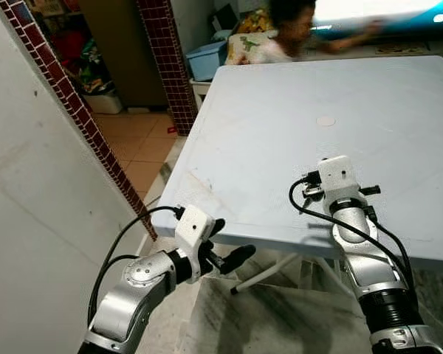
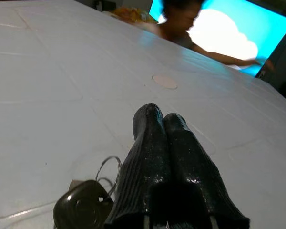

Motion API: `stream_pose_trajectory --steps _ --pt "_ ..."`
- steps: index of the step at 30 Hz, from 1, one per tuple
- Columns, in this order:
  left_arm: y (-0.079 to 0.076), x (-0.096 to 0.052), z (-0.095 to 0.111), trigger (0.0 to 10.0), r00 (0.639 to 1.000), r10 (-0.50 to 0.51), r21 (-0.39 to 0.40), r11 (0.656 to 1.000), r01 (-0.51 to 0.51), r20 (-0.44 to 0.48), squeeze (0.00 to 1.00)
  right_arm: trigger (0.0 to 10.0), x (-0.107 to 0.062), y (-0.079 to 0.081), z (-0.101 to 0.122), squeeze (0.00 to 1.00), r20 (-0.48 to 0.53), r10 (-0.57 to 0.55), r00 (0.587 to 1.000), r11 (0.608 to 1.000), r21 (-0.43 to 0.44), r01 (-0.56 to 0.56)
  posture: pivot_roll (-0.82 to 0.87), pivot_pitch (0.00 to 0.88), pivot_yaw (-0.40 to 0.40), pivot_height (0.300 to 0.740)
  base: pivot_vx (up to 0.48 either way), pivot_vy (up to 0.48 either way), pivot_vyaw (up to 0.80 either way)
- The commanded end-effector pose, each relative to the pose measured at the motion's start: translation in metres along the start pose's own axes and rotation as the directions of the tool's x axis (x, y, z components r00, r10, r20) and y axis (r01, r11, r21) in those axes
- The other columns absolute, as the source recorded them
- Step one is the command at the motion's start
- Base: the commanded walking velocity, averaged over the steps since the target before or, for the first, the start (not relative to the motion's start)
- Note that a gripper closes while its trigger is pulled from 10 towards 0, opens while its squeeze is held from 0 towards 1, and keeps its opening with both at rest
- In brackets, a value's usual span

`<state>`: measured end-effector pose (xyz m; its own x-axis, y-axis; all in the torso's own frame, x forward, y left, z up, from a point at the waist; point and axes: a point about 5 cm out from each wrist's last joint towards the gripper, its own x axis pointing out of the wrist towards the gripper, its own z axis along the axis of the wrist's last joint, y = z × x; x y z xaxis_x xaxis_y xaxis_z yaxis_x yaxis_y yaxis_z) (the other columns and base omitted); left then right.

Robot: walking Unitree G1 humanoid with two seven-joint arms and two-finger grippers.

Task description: Hang keys on a hook

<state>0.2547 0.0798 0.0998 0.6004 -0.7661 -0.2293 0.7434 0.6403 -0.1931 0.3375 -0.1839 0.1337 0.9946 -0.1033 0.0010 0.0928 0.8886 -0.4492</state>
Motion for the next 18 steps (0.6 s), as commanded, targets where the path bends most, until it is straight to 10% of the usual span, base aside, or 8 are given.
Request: stream_pose_trajectory --steps 1,2,6,7,18 --pt "0.003 0.0 0.002 10.0 1.0 0.011 0.02 1.0 -0.011 -0.006 0.0 4.3 -0.001 0.005 0.006 0.0 0.001 0.011 1.0 0.999 0.032 -0.011 0.0 0.0 0.18 0.74 0.0 0.0 0.0" --pt "0.003 0.0 0.002 10.0 1.0 0.01 0.02 1.0 -0.01 -0.006 0.0 10.0 -0.001 0.006 0.004 0.0 -0.014 0.011 1.0 0.999 0.053 -0.01 0.0 0.0 0.18 0.74 0.0 0.0 0.0" --pt "0.003 0.0 0.002 10.0 1.0 0.01 0.021 1.0 -0.01 -0.006 0.0 10.0 -0.003 0.009 0.004 0.13 -0.034 0.024 0.999 0.995 0.094 -0.021 0.0 0.0 0.181 0.74 0.0 0.0 0.0" --pt "0.003 0.0 0.002 10.0 1.0 0.009 0.022 1.0 -0.009 -0.007 0.0 10.0 -0.005 0.012 0.003 1.0 -0.049 0.044 0.998 0.988 0.152 -0.037 0.0 0.0 0.181 0.74 0.0 0.0 0.0" --pt "0.003 0.001 0.001 10.0 1.0 0.005 0.022 1.0 -0.005 -0.007 0.0 10.0 -0.011 0.037 0.009 1.0 -0.094 0.128 0.987 0.953 0.289 -0.096 -0.01 0.0 0.182 0.74 0.0 0.0 0.0"
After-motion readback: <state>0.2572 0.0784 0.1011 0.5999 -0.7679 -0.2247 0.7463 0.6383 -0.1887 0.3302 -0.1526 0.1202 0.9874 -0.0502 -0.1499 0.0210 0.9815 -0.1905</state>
